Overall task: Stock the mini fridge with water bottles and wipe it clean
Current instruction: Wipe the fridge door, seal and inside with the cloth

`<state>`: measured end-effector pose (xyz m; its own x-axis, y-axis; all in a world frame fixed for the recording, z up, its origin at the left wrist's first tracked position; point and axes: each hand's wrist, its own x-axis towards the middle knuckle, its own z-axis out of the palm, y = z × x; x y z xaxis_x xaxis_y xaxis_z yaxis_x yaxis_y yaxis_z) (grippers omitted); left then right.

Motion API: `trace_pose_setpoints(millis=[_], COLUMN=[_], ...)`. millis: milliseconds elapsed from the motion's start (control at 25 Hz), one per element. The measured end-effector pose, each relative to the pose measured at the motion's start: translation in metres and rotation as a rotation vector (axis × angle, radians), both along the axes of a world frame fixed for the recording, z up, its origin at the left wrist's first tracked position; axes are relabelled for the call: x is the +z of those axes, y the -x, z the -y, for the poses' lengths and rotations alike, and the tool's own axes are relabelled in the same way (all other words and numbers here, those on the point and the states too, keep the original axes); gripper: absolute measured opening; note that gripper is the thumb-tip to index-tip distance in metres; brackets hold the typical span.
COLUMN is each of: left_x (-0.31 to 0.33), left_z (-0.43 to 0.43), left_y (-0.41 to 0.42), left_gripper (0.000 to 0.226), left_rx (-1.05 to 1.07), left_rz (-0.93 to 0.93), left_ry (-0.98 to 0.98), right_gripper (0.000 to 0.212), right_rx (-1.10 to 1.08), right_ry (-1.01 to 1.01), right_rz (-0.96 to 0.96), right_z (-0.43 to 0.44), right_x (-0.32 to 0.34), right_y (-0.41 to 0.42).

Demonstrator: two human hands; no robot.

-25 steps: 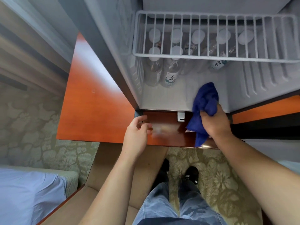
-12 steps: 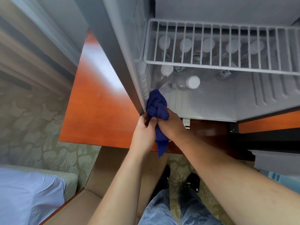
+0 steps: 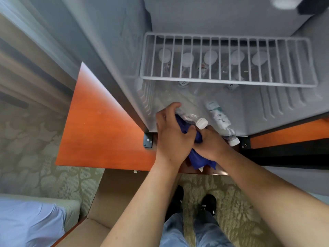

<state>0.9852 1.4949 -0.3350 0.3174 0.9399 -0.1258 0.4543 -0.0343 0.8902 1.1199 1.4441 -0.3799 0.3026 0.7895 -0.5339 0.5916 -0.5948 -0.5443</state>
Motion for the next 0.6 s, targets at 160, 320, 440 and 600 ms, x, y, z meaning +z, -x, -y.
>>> trace_pose_setpoints(millis=[160, 320, 440, 600], left_x=[-0.011, -0.022, -0.032, -0.044], left_z=[-0.016, -0.035, -0.047, -0.057], left_y=[-0.020, -0.034, -0.039, -0.036], left_gripper=[0.078, 0.067, 0.064, 0.059], left_rx=[-0.379, -0.493, -0.492, -0.419], left_rz=[-0.363, -0.574, -0.719, -0.769], left_ry=[-0.075, -0.244, -0.446, -0.484], right_gripper=[0.069, 0.070, 0.068, 0.068], right_rx=[0.110, 0.195, 0.220, 0.274], right_ry=[0.015, -0.004, -0.009, -0.019], right_rz=[0.092, 0.195, 0.197, 0.222], right_z=[0.007, 0.010, 0.016, 0.026], right_x=[-0.002, 0.000, 0.002, 0.006], right_y=[-0.016, -0.030, -0.038, -0.039])
